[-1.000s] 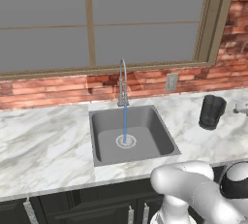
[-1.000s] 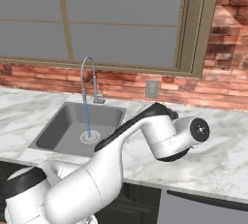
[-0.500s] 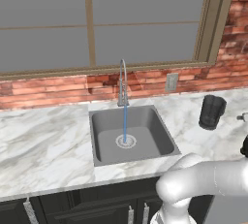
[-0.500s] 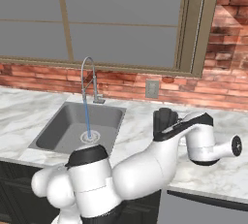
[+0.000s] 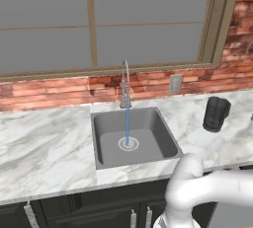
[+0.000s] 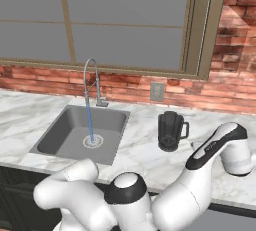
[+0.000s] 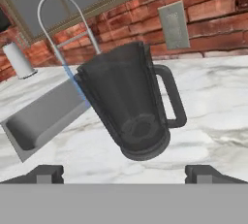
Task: Turn on the sink faucet and place the jug under the water for a few seconds to fill it up.
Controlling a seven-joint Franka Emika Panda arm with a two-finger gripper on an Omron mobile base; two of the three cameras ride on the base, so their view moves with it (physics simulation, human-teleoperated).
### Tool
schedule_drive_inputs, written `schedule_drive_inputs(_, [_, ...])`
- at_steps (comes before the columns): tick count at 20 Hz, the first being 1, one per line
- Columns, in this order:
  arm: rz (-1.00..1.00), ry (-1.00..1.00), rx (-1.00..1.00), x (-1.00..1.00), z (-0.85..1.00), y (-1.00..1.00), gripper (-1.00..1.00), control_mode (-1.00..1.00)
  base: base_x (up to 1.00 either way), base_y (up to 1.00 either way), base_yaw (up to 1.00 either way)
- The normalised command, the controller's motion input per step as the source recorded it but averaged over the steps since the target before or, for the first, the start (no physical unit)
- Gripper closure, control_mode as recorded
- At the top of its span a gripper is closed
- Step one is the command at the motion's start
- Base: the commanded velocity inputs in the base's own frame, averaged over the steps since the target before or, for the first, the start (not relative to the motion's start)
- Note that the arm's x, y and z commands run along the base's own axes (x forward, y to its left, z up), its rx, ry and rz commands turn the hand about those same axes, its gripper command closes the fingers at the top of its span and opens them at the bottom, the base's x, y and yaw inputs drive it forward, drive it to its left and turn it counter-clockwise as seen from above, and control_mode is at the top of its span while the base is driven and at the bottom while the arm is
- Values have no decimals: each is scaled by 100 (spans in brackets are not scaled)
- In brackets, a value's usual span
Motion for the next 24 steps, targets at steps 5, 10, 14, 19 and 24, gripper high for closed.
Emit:
schedule_drive_inputs(5, [0, -5, -7, 16, -42, 7, -100, -100, 0, 0, 0])
schedule_drive_inputs(10, [0, -15, -4, 36, -29, 2, -100, -100, 0, 0, 0])
schedule_drive_inputs(14, [0, -15, -2, 40, -13, 0, -100, -100, 0, 0, 0])
schedule_drive_inputs(19, [0, -12, -1, 38, -12, 0, -100, -100, 0, 0, 0])
schedule_drive_inputs(24, [0, -6, 0, 44, -5, 8, -100, -100, 0, 0, 0])
